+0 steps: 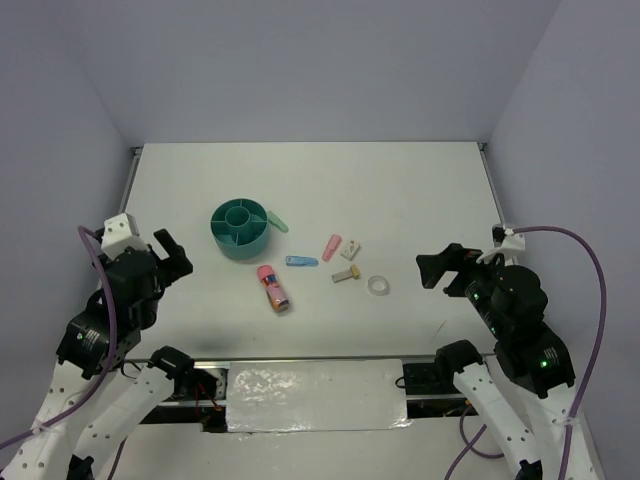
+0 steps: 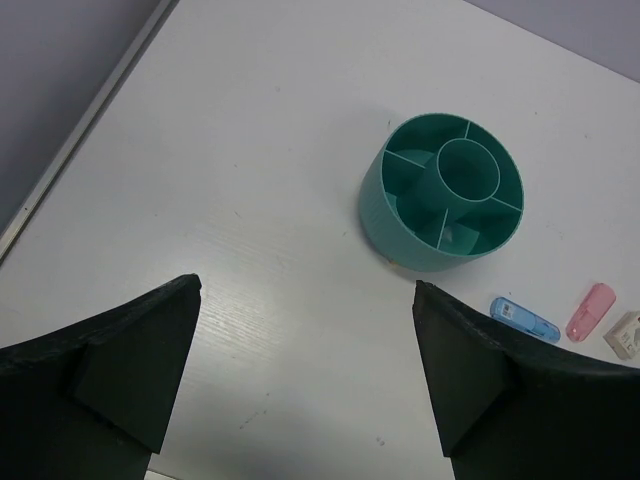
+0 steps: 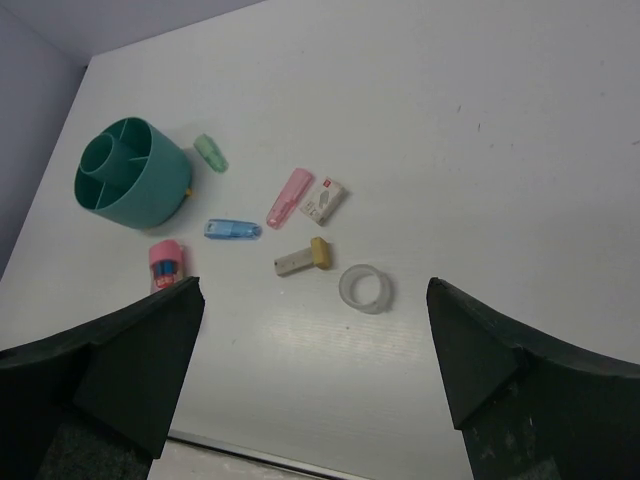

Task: Sort the stationery into containers
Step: Pick up the stationery from the center of the board.

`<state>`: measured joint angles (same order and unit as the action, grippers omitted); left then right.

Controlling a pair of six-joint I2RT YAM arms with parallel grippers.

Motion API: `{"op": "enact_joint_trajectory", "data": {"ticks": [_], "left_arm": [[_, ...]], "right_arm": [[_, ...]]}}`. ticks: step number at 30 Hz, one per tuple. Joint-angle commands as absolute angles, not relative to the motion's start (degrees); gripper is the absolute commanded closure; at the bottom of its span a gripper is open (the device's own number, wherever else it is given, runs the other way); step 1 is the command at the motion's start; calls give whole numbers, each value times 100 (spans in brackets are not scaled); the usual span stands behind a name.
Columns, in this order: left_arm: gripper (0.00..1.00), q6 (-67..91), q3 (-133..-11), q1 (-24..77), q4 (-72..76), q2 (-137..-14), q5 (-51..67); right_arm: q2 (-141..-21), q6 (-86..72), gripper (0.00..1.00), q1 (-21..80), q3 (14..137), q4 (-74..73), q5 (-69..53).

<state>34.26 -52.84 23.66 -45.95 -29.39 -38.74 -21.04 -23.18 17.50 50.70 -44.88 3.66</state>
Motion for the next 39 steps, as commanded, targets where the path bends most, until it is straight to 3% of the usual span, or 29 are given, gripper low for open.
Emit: {"op": "enact_joint_trajectory", "data": {"ticks": [1,10,15,19,24,30,39], "left_arm": [[1,3480,-5361,2355,-4500,-2988,-3946],[1,3568,-5353,2355,-4561,-3067,-4060],[1,3604,-5361,2355,-4597,-3111,-4113],[1,3717,-5326,2355,-4614,-3217,-4350],[1,3797,-5361,2355,-4702,-3419,-4500],[1,3753,-5335,2355,-4649,-3393,-4456],[1,3639,-5317,2355,-4605,-3340,-4342]], "right_arm": [[-2013,-2461,0,1784,5212,-4553,457],[-1740,-2522,0,1784,5036,-4334,106],[-2371,-2724,0,1784,4791,-3728,-675],[-3706,-2794,0,1968,4816,-3402,-827],[-5024,-3190,0,3843,5009,-2560,242],[-7035,-3436,0,5578,6046,-2575,1265],[-9535,-3235,3,6390,7532,-2883,1425]]}}
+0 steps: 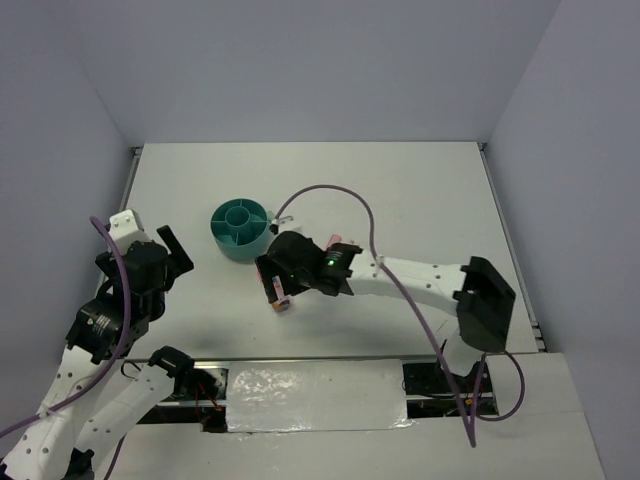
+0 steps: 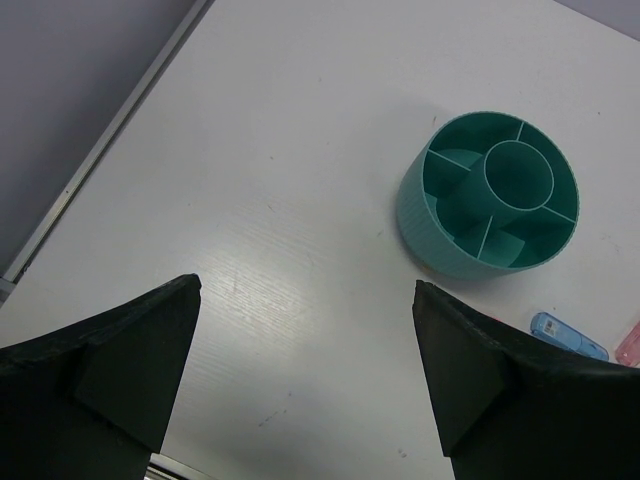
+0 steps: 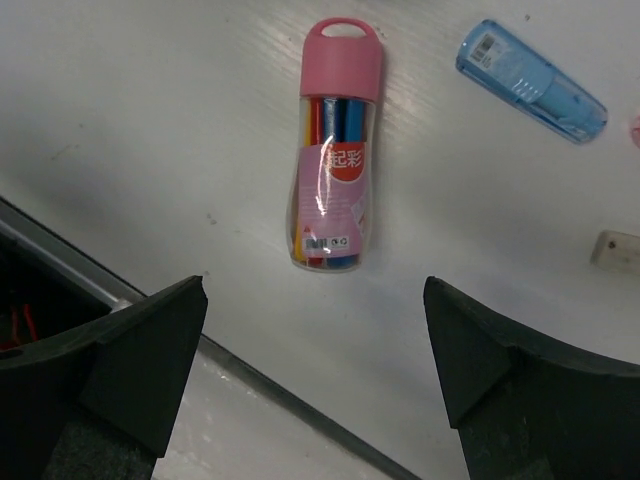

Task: Sort the stationery into containers
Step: Pick up the stationery from the center of the board.

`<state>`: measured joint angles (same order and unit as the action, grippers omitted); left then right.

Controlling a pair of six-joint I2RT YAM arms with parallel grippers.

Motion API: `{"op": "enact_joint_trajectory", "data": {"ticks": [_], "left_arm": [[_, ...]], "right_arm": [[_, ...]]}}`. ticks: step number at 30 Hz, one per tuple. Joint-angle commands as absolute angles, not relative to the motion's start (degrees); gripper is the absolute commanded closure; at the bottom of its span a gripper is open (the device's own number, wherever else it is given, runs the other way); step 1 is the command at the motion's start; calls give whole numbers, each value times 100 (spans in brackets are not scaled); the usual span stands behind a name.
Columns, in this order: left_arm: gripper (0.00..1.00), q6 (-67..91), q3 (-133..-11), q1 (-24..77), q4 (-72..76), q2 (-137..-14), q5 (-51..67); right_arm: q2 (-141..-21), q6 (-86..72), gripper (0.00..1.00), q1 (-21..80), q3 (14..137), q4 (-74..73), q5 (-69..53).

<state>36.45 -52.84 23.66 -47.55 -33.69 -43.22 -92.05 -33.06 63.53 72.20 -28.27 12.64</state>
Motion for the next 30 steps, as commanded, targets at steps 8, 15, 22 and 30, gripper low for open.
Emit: {"op": "enact_joint_trajectory", "data": {"ticks": [8,15,22,30], "left_arm": [[1,3577,-5309,2355,-4553,-3384,-4236],[1,3560,-5309,2355,-4544,-3401,-4210],[1,3516,-5282,2355,-4509,-3278,-4184],[1,3332,-5238,2355,-4369,-3182,-3903]], "right_arm": [[-10905,-3015,16,6451,8068,-3059,1407],[-11425,-2848,24,6451,8165,-2839,1125],[-11462,-2619,45,6539,7647,-2243,871],[-10417,-2417,100,6680,6446,-1214,422]]}}
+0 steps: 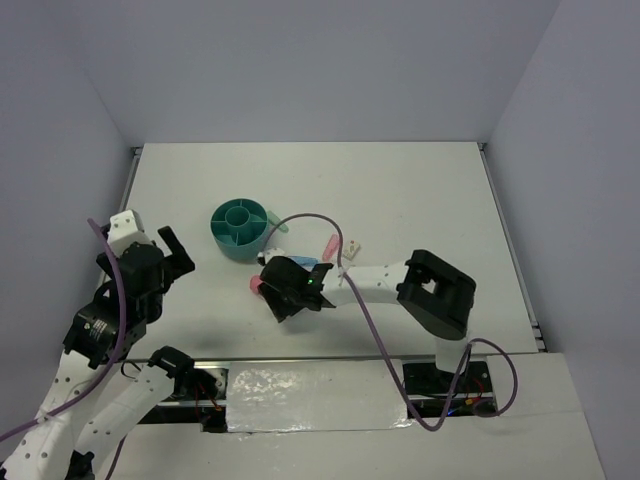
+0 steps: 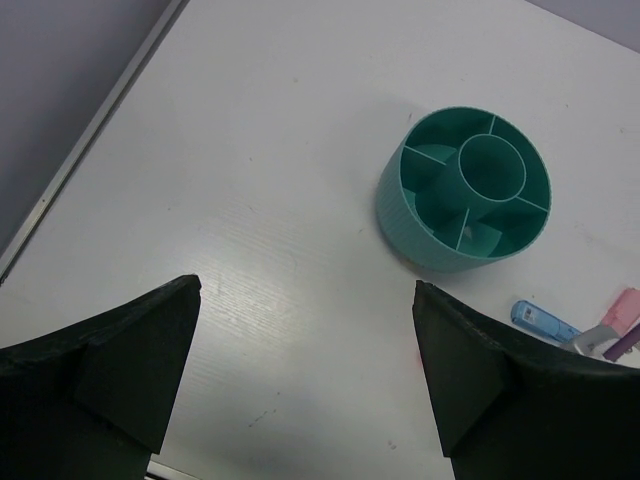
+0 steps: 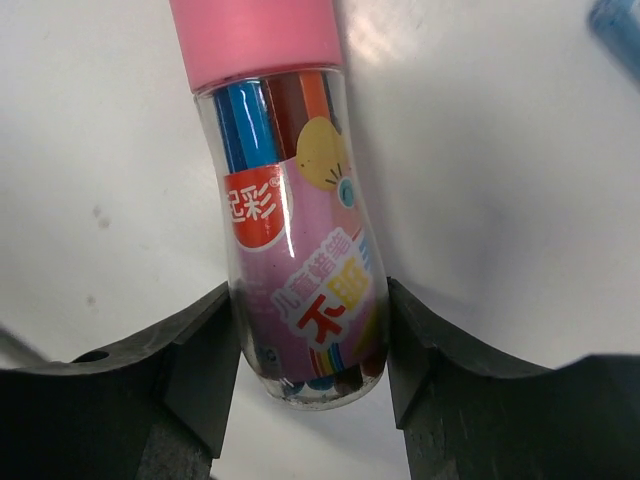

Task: Sort the stationery into containers
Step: Pick up the stationery from the center of the board.

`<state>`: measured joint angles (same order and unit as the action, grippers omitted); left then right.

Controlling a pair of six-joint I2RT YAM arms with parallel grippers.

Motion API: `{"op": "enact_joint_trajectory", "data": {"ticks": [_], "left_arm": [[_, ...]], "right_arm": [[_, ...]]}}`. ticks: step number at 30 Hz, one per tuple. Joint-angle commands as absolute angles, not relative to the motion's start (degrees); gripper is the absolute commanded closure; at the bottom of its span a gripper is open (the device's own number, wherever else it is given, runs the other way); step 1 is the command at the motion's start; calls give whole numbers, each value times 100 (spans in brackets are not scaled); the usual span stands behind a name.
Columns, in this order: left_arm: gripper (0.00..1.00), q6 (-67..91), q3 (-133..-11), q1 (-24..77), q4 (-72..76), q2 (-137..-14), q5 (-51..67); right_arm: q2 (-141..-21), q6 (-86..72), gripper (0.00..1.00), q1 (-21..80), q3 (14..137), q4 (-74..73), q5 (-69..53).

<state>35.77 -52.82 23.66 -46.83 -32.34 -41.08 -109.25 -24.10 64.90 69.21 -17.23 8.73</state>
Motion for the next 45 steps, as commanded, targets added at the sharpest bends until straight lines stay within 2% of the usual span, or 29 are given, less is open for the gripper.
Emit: {"op": "enact_joint_trajectory", "data": {"ticks": [1,5,8,9,12,16,22,29,37,43,45], "left_arm": [[1,3261,-5238,2355,-4325,-3164,-3789],[1,2997,-5439,2355,-4104,-3094,-2710],[1,3391,-5511,2355,-3939,-2954,-1183],[1,3497,-5441,2355,-3511,-2884,-325],[1,4173,-5037,2355,-2528,-2620,952],[1,4841,-4703,2355,-1655,-2663,1922],[1,5062,-4396,2355,-1170,-2918,2355],[1,5739,-3692,2364,499,-3094,3392],[1,5467,-3903,2373,325,-3181,3480],[6,5203,-3850,2382,96,-3349,3559],[14,5195,-3849,2391,149,-3401,3621]], "right_arm": [[-9963,-2443,100,6680,6277,-882,344],[-8645,-2584,100,6688,5284,86,185],[-7651,-2645,100,6680,4406,860,158],[-7446,-2672,100,6680,4282,1053,193],[-6753,-2654,100,6688,3938,1309,263],[-5890,-2716,100,6688,3560,1660,360],[-5072,-2611,100,6732,3340,1934,194],[-5326,-2452,100,6803,3735,1732,343],[-5572,-2329,100,6882,4086,1784,114],[-5941,-2084,100,7005,4376,1608,-184],[-6098,-2048,100,7022,4464,1565,-281]]}}
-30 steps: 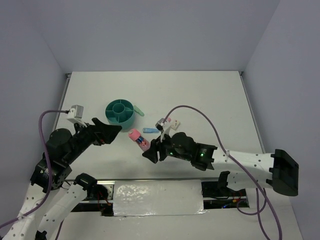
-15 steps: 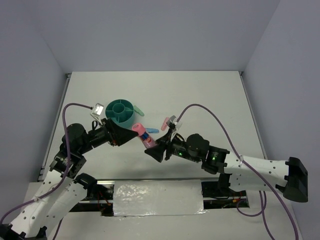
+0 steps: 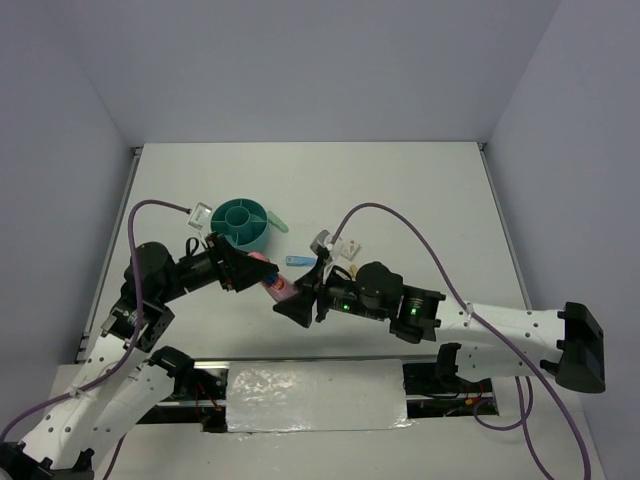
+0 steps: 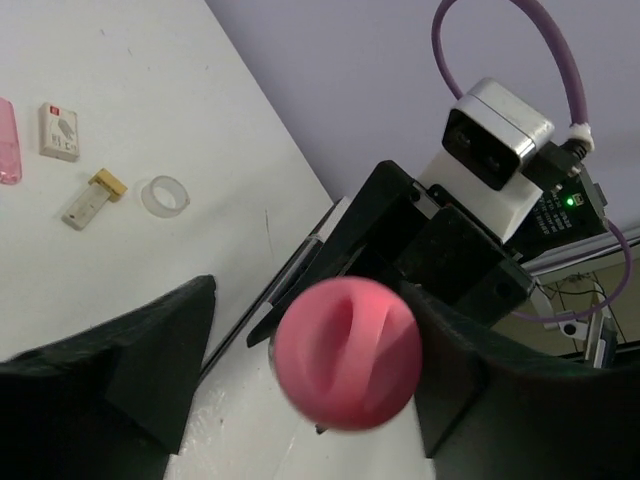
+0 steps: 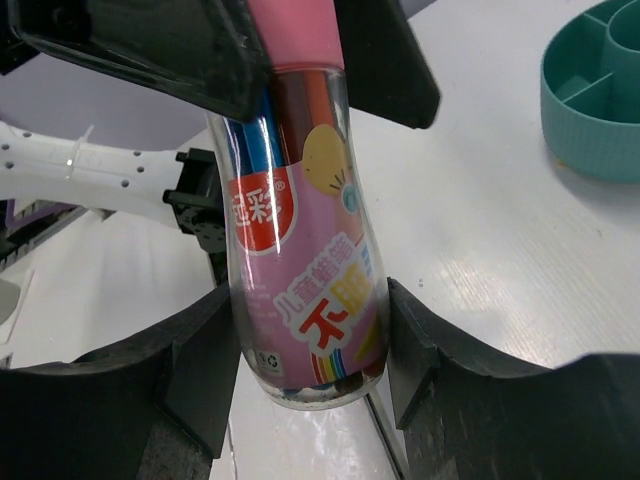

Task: Sort the stationery into containers
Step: Pick up the stationery from the center of the board, then place the stationery in the storage box.

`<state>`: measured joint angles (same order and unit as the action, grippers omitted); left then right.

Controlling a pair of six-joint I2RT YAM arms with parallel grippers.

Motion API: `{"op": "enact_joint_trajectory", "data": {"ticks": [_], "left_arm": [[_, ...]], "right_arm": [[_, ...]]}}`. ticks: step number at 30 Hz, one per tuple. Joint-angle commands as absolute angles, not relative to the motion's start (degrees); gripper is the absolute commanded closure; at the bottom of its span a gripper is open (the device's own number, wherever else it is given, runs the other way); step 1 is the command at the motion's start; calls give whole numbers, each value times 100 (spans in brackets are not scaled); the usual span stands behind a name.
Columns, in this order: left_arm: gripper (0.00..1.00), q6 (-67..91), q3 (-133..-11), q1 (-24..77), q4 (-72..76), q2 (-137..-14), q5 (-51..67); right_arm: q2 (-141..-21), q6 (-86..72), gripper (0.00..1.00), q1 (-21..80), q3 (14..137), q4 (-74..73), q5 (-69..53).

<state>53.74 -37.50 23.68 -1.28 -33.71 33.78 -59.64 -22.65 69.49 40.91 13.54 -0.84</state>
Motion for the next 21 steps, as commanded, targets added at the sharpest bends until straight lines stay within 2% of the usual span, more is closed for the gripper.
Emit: {"op": "enact_joint_trajectory", "data": {"ticks": [1,2,4,5,9,10,11,12,13,14,15,16,17,21], "left_arm": [[20,5177,-3867,2399,149,-3427,3638],[38,5142,-3919,2408,132,-3436,3639],[54,5063,-3972,2426,71,-3437,3665],[67,4993,-4042,2434,18,-3445,3656],[91,4659,-4271,2435,-517,-3454,3446],[96,4580,-4315,2443,-666,-3498,3280],[100,4422,-4411,2443,-920,-3533,3165],[100,4334,-4473,2443,-1062,-3559,3025],[100,4229,-4535,2443,-1203,-3603,2841],[100,4019,-4683,2443,-1543,-3734,2273],[100,3938,-4772,2443,-1721,-3805,1867],[100,3885,-4842,2443,-1871,-3997,1428],[100,3876,-4965,2443,-1976,-4121,580],[100,4104,-5115,2452,-1655,-4832,-921]], "right_arm": [[-6143,-1978,100,7022,4508,1538,-307],[-6187,-1951,100,7022,4552,1434,-325],[-6293,-1925,100,7022,4623,1363,-264],[-6302,-1907,100,7022,4623,1328,-229],[-6179,-1889,99,7022,4527,1283,-18],[-6048,-1890,94,7005,4500,1222,191],[-5977,-1890,85,7014,4483,1178,280],[-5890,-1916,65,7022,4439,1117,429],[-5784,-1951,29,7014,4395,1047,613],[-5513,-2038,19,7022,4299,837,1120],[-5511,-2091,12,7014,4254,696,1125],[-4954,-2161,4,7005,4176,442,2039],[-4739,-2249,1,7005,4097,292,2387],[-3711,-2882,0,6996,3753,-719,3664]]}}
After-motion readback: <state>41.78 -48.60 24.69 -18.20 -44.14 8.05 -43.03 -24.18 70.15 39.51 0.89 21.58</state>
